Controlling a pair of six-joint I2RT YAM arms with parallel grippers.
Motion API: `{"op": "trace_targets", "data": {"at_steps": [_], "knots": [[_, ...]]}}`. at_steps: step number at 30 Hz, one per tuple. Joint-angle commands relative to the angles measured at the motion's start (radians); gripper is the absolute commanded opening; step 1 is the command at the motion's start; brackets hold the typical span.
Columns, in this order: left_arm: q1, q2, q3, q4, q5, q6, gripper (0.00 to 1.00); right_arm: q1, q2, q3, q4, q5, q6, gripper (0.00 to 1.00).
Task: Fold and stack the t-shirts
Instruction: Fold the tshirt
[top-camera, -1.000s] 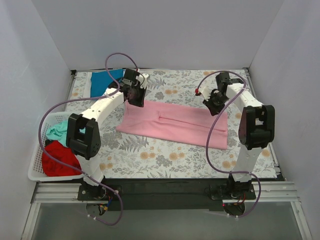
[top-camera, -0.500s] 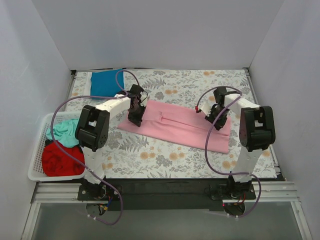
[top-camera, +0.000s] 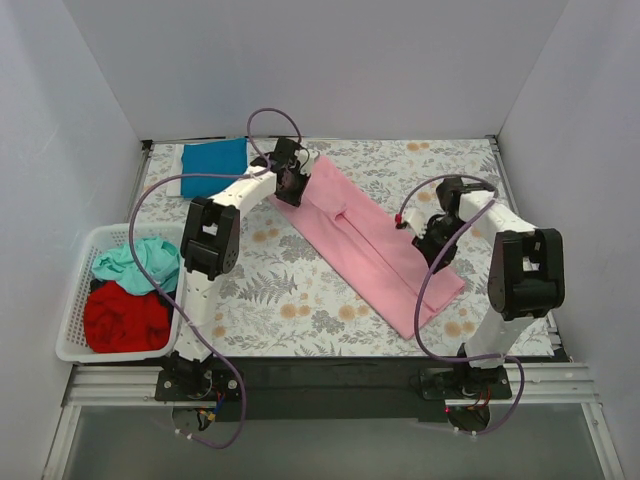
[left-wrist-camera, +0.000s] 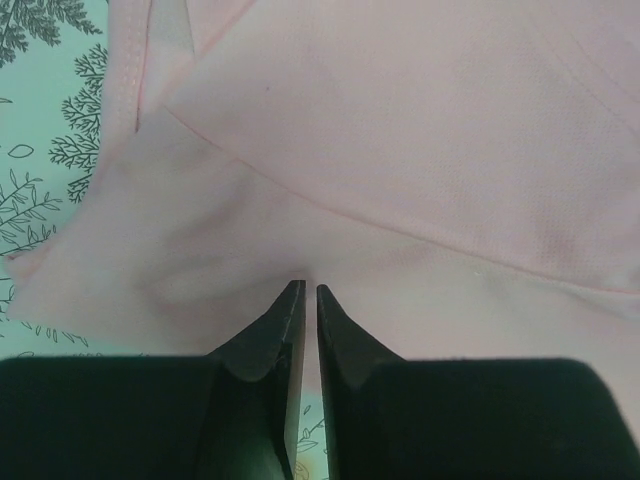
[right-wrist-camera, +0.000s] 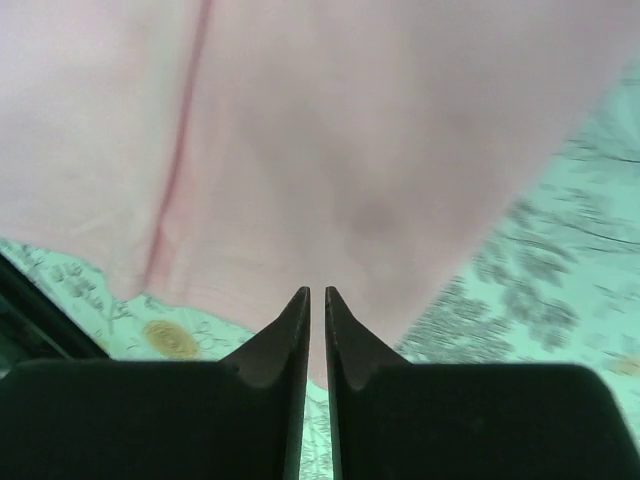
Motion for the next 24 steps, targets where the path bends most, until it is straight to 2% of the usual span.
{"op": "trace_targets", "data": {"at_steps": [1,5,7,12,19,24], "knots": [[0.0,-0.091,0.01,0.004,0.084,0.013,0.09,-0.038,0.011,0.115,-0.057,-0.075,0.003,0.17],[-0.052,-0.178,-0.093,-0.024,0.113,-0.051,0.09,-0.035,0.075,0.141,-0.057,-0.03,-0.016,0.13],[-0.074,-0.197,-0.16,-0.022,0.179,-0.108,0.09,-0.035,0.096,0.141,-0.054,-0.003,-0.029,0.11],[-0.125,-0.157,-0.189,-0.021,0.181,-0.157,0.08,-0.027,0.154,0.104,-0.028,0.052,-0.036,0.06],[-0.102,-0.048,-0.118,-0.083,0.075,-0.142,0.04,0.06,0.131,-0.053,-0.002,0.073,-0.034,0.02],[-0.042,0.03,0.016,-0.134,0.044,-0.097,0.02,0.23,0.082,-0.138,0.002,-0.004,0.007,0.02]]}}
